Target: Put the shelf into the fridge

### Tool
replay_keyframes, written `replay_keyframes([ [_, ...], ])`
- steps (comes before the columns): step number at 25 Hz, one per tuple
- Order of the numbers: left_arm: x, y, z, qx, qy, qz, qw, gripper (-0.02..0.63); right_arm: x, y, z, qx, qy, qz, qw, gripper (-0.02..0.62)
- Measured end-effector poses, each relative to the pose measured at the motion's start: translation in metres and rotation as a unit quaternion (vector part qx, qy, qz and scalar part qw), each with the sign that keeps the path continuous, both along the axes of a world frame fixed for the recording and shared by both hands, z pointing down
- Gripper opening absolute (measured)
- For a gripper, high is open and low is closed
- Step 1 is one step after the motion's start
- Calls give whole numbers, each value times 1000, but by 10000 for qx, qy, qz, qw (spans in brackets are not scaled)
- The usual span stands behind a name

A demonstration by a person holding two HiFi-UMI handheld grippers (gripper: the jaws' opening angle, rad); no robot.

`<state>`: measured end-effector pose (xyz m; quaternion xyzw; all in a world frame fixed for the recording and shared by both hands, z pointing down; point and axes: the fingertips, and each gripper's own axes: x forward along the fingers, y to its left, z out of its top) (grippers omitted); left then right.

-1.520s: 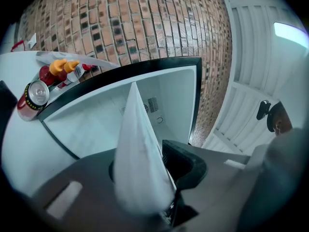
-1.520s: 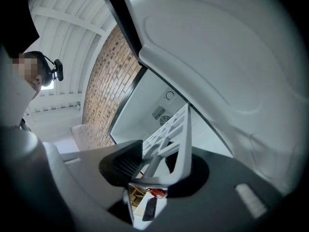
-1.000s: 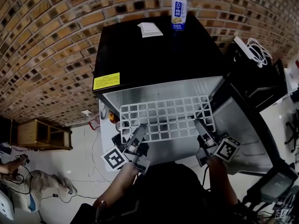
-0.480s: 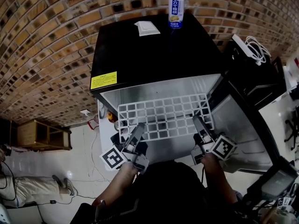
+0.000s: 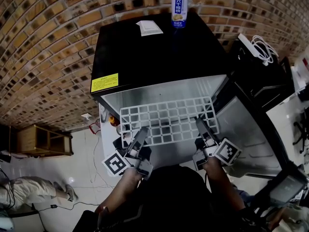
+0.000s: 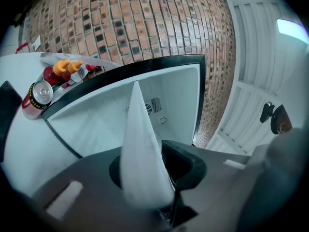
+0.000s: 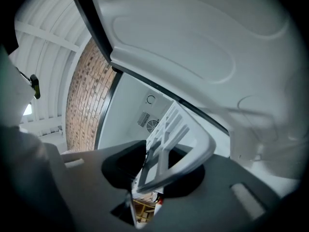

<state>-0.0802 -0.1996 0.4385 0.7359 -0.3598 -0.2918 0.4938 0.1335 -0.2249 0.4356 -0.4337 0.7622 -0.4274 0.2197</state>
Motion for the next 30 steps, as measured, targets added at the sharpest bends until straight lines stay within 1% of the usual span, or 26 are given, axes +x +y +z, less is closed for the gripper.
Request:
replay_keyframes([
  [3,0,0,0,2,16,-20,10000,57,-2,-3,-5,101,1,-33,9999,109],
  [7,-1,0,0,31,-2,-27,10000,57,-4,-5,-6,51,-71,-9,10000,103],
  [10,-1,1,-2,47,-1,-8,10000,58,-2,-3,0,-153,-196,168,9995,103],
  [13,-1,0,-2,54,7,-27,10000,58,3,-3,9,-497,-120,320,9982,100],
  [16,0,-1,-2,48,-7,-100,9999,60,0,-12,5,-423,-295,273,9983,98],
  [18,1,-2,-2,-3,36,-149,9999,57,5,-13,13,-651,-192,426,9968,97],
  [20,1,-3,0,-38,82,-156,9998,52,8,-14,17,-712,-122,510,9961,95],
  [23,1,-3,1,-56,181,-163,9997,48,1,-16,13,-604,-478,466,9959,95],
  [24,1,-3,0,-43,197,-170,9997,46,0,-16,12,-604,-499,476,9958,95],
  [27,3,-4,-3,-14,154,-195,9997,49,9,-13,18,-786,-137,681,9945,97],
  [29,4,-5,-3,-97,163,-240,9995,51,10,-16,17,-821,-141,745,9937,96],
  [30,4,-5,-2,-159,197,-261,9993,49,8,-18,14,-749,-208,718,9944,95],
])
